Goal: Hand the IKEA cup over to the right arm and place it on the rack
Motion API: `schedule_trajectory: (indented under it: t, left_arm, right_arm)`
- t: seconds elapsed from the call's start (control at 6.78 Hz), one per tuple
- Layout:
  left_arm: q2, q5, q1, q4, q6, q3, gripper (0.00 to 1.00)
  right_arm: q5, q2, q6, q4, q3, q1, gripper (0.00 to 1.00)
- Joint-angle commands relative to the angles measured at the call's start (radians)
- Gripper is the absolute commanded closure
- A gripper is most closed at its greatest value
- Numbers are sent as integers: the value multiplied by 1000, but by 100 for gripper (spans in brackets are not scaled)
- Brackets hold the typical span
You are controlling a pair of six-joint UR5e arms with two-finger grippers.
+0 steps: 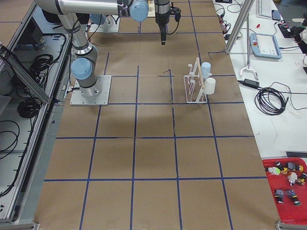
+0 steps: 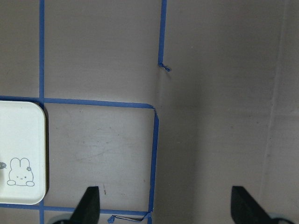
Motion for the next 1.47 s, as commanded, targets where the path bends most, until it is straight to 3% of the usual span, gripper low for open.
schedule_trajectory:
  t: [0.0, 1.33]
  left_arm:
    - [0, 0, 0, 0, 0, -1, 0]
    - [-2, 0, 0, 0, 0, -1, 0]
  right_arm:
    - [6, -15, 2, 13, -1, -5, 0]
    - [5, -14, 0, 28, 9, 0, 0]
